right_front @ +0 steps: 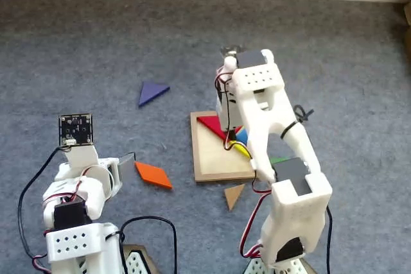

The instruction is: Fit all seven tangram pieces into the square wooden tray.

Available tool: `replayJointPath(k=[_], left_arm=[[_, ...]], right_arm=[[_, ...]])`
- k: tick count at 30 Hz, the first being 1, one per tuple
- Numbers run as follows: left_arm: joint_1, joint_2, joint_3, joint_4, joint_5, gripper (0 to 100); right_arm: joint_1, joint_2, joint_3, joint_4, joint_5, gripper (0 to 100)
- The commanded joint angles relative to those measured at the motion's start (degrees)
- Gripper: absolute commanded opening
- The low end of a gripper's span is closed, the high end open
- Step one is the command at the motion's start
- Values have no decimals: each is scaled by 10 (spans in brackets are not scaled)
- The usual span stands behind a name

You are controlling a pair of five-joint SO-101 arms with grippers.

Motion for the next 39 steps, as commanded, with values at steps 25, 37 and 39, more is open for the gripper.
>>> replayJointPath(k=[25,37,39], left_arm=[[-6,-5,-4,-7,-5,347],[-6,-5,7,-11,-5,347],[-6,-5,7,-11,-5,347]], right_arm=[[-29,-325,255,-80,-203,111],[-32,-334,280,-99,-331,111],[-31,-334,302,-128,-379,111]])
